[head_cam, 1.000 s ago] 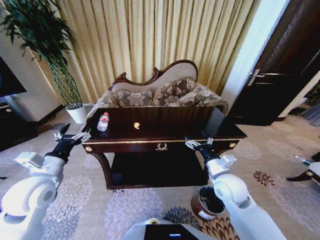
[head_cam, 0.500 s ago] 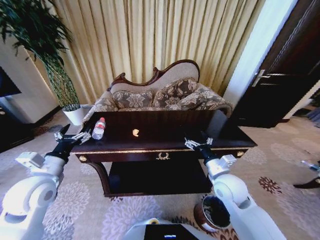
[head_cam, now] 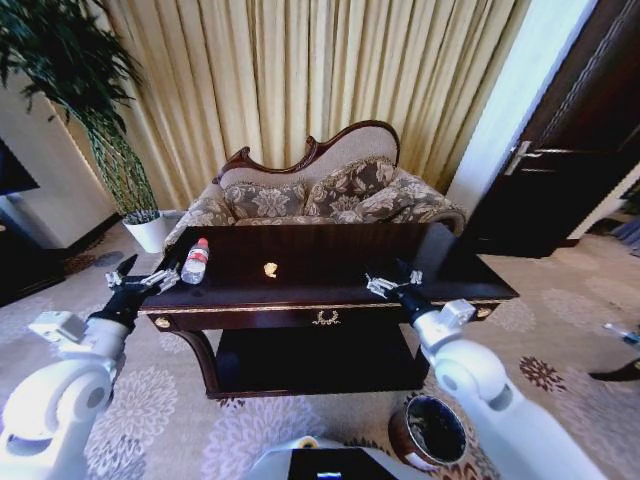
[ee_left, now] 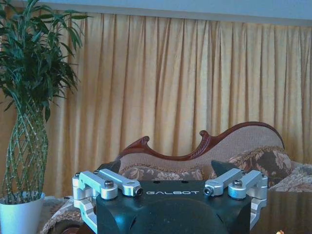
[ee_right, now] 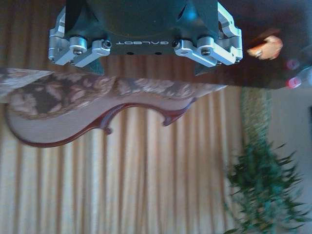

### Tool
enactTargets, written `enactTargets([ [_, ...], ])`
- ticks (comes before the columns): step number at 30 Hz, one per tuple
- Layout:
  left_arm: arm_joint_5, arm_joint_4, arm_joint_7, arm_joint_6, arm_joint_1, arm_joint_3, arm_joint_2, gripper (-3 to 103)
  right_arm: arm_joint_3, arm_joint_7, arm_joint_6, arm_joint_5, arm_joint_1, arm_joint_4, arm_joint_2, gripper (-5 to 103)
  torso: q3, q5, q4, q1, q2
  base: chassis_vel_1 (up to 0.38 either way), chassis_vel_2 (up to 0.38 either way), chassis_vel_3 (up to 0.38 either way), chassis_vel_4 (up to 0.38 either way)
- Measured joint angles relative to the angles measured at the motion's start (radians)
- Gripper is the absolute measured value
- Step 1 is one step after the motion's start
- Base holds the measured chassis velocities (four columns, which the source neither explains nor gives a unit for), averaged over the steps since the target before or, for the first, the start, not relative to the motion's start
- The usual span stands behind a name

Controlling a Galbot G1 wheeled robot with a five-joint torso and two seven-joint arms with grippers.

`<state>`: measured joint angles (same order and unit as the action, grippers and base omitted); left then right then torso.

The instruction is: Move to the front of the table and place the trash on the table into the trash bin.

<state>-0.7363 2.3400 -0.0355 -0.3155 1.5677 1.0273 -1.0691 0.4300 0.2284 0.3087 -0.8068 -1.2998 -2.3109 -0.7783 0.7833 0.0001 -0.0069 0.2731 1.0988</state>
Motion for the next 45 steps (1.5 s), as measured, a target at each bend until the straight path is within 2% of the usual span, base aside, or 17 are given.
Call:
enactTargets([
  [5, 0.022, 0.005, 0.001, 0.002, 0.002, -0.007, -0.018, 100, -0.056, -0.010, 0.045, -0.140, 0.086, -0.002, 0.115, 100, 0.000, 0.0000, -0.0003, 0.000, 0.000, 0.000, 0.000, 0.000, 0.000],
  [7, 0.023, 0.008, 0.001, 0.003, 0.002, -0.008, -0.020, 100, -0.074, -0.006, 0.049, -0.162, 0.111, 0.003, 0.128, 100, 0.000, -0.0001, -0.0002, 0.000, 0.000, 0.000, 0.000, 0.000, 0.000],
  [9, 0.024, 0.013, 0.001, 0.003, 0.004, -0.010, -0.026, 100, -0.142, 0.005, 0.056, -0.206, 0.200, 0.026, 0.152, 100, 0.000, -0.0001, -0.0001, 0.000, 0.000, 0.000, 0.000, 0.000, 0.000],
  [14, 0.025, 0.018, 0.001, 0.003, 0.004, -0.011, -0.030, 100, -0.252, 0.020, 0.059, -0.251, 0.333, 0.070, 0.155, 100, 0.000, 0.0000, 0.0000, 0.000, 0.000, 0.000, 0.000, 0.000, 0.000],
  [17, 0.025, 0.026, 0.000, 0.001, 0.005, -0.011, -0.033, 100, -0.413, 0.042, 0.060, -0.296, 0.527, 0.123, 0.142, 100, 0.000, -0.0002, 0.0002, 0.000, 0.000, 0.000, 0.000, 0.000, 0.000],
  [21, 0.025, 0.029, -0.001, 0.000, 0.008, -0.010, -0.035, 100, -0.495, 0.057, 0.066, -0.309, 0.614, 0.143, 0.129, 100, 0.000, -0.0001, 0.0002, 0.000, 0.000, 0.000, 0.000, 0.000, 0.000],
  [24, 0.026, 0.030, -0.002, -0.001, 0.014, -0.008, -0.044, 100, -0.639, 0.101, 0.086, -0.323, 0.735, 0.175, 0.090, 100, 0.000, -0.0002, -0.0001, 0.000, 0.000, 0.000, 0.000, 0.000, 0.000],
  [25, 0.026, 0.030, -0.002, -0.001, 0.014, -0.008, -0.044, 100, -0.639, 0.101, 0.086, -0.323, 0.735, 0.175, 0.090, 100, 0.000, -0.0002, -0.0001, 0.000, 0.000, 0.000, 0.000, 0.000, 0.000],
  [27, 0.031, 0.030, -0.002, -0.001, 0.014, -0.011, -0.051, 100, -0.726, 0.152, 0.106, -0.335, 0.809, 0.202, 0.048, 100, 0.000, -0.0002, -0.0001, 0.000, 0.000, 0.000, 0.000, 0.000, 0.000],
  [31, 0.036, 0.030, -0.002, -0.001, 0.013, -0.018, -0.054, 100, -0.801, 0.209, 0.134, -0.360, 0.893, 0.231, -0.004, 100, 0.000, -0.0003, -0.0002, 0.000, 0.000, 0.000, 0.000, 0.000, 0.000],
  [34, 0.038, 0.030, -0.002, -0.001, 0.011, -0.020, -0.056, 100, -0.886, 0.326, 0.180, -0.420, 1.003, 0.264, -0.095, 100, 0.000, -0.0003, 0.0001, 0.000, 0.000, 0.000, 0.000, 0.000, 0.000],
  [35, 0.038, 0.030, -0.002, -0.001, 0.011, -0.020, -0.056, 100, -0.886, 0.326, 0.180, -0.420, 1.003, 0.264, -0.095, 100, 0.000, -0.0003, 0.0001, 0.000, 0.000, 0.000, 0.000, 0.000, 0.000],
  [37, 0.039, 0.028, -0.003, -0.001, 0.010, -0.021, -0.060, 100, -0.942, 0.454, 0.218, -0.514, 1.072, 0.281, -0.170, 100, 0.000, -0.0005, 0.0003, 0.000, 0.000, 0.000, 0.000, 0.000, 0.000],
  [38, 0.039, 0.028, -0.003, -0.001, 0.010, -0.021, -0.060, 100, -0.942, 0.454, 0.218, -0.514, 1.072, 0.281, -0.170, 100, 0.000, -0.0005, 0.0003, 0.000, 0.000, 0.000, 0.000, 0.000, 0.000],
  [39, 0.039, 0.027, -0.003, -0.001, 0.011, -0.020, -0.063, 100, -0.965, 0.538, 0.238, -0.568, 1.096, 0.292, -0.212, 100, 0.000, -0.0006, 0.0002, 0.000, 0.000, 0.000, 0.000, 0.000, 0.000],
  [40, 0.039, 0.026, -0.003, -0.001, 0.012, -0.020, -0.065, 100, -0.976, 0.582, 0.246, -0.596, 1.106, 0.300, -0.235, 100, 0.000, -0.0005, 0.0003, 0.000, 0.000, 0.000, 0.000, 0.000, 0.000],
  [45, 0.040, 0.021, -0.003, 0.000, 0.017, -0.016, -0.071, 100, -1.008, 0.652, 0.257, -0.617, 1.120, 0.335, -0.302, 100, 0.000, -0.0003, 0.0000, 0.000, 0.000, 0.000, 0.000, 0.000, 0.000],
])
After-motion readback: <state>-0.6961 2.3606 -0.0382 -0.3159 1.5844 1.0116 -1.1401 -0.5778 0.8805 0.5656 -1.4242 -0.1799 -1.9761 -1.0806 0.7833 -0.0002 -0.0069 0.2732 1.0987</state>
